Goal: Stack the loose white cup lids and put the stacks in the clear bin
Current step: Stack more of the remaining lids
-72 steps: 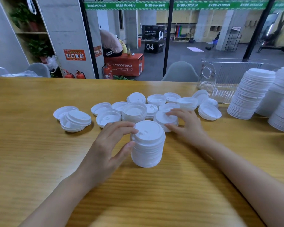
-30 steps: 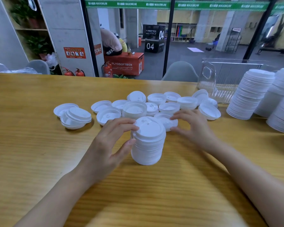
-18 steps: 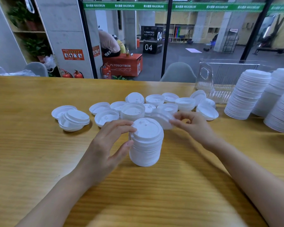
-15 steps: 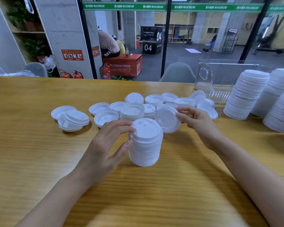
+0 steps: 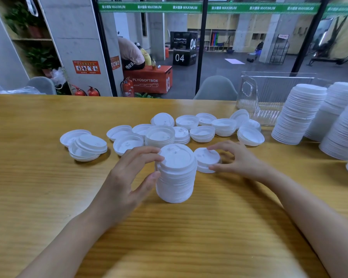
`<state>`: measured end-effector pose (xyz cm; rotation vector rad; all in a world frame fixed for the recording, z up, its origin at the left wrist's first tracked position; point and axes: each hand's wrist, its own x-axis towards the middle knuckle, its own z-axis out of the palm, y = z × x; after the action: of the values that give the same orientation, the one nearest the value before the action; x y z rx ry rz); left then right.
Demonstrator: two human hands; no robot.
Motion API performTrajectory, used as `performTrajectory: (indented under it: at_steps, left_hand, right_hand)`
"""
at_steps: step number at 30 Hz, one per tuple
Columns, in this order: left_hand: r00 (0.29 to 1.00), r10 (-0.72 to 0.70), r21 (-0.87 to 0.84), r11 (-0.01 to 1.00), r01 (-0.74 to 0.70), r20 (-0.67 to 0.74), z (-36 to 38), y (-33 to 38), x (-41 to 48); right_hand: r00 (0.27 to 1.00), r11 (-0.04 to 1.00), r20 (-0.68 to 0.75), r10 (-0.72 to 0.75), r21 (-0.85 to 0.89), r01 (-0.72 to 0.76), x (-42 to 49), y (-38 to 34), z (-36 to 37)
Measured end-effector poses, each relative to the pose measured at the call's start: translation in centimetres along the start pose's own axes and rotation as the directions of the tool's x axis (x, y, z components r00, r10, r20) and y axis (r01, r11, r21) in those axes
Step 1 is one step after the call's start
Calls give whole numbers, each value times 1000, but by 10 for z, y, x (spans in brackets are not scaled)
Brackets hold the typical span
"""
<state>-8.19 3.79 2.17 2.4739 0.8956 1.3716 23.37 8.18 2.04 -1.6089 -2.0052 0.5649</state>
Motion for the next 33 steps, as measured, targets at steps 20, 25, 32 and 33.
performTrajectory:
  at_steps: [20,25,32,33]
  left_hand:
    - [1000,-21,-39,999,20,-24,0,2,1]
    - [998,-13,-50,999,10,-57,-1,2,2]
    - [1000,-14,-14,1000,13,-15,-1,1,0]
    - [1000,-12,-10,1000,12,-14,-1,0,-1]
  right_hand:
    - [967,909,-224,-118,368,196,-15,-57,-9]
    - [951,909,-129,-280,282,306,-26,-88,2]
    - [955,928,-110,-275,228,294,-29,-90,9]
    - [954,927,-108,-278,229,296,-29,-90,9]
